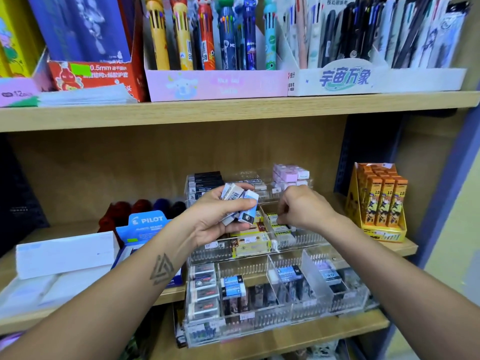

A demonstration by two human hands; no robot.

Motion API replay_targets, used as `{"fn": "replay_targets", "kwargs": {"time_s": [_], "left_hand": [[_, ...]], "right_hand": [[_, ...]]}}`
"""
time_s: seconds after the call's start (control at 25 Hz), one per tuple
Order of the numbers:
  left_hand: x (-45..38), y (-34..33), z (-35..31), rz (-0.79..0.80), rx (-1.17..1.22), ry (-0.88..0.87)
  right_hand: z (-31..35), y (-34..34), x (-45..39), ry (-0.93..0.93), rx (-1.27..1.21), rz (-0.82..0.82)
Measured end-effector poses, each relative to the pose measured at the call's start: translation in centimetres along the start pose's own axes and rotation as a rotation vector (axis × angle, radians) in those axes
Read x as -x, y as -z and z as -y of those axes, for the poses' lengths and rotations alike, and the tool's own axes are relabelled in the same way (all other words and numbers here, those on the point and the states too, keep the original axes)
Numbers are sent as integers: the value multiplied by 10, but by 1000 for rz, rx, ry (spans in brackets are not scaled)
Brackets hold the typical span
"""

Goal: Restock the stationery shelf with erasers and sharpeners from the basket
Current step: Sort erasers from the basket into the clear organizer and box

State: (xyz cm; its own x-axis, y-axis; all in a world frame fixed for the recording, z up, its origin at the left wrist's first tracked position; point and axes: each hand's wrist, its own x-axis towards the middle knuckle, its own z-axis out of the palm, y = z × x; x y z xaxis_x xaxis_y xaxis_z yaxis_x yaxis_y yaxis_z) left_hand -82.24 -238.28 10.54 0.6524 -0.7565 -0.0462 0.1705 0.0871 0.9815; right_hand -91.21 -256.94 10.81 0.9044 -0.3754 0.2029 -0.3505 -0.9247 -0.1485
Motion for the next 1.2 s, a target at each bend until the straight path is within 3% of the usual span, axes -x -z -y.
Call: {"fn": "replay_targets", "kwargs": {"time_s": [0.08,0.12,0.2,0.24,0.32,0.48,0.8,0.96,1.12,1.2], "left_hand": [[2,0,0,16,6,-5],[2,0,0,23,3,-8],[3,0,-1,27,5,-15],[4,-1,-1,27,8,-20],[4,-1,0,29,8,-30],[5,-4,0,3,-8,-51],[9,-7,-2,-44,-32,-167],[21,-20,-1,-63,-158,-196],[44,-33,10,19,-206,-182],[55,-34,17,56,-206,-158]], "right_hand": [[5,16,6,39,-121,-59],[8,23,11,54,-352,-60],[17,31,26,137,-920,94],[20,30,32,182,-1084,163],[26,21,38,221,-1177,191],[38,9,37,153,-1091,20],[22,18,52,59,-1089,-9],[2,25,74,138,-667,88],[-2,35,90,235,-356,68],[-1,33,95,266,-162,168]]}}
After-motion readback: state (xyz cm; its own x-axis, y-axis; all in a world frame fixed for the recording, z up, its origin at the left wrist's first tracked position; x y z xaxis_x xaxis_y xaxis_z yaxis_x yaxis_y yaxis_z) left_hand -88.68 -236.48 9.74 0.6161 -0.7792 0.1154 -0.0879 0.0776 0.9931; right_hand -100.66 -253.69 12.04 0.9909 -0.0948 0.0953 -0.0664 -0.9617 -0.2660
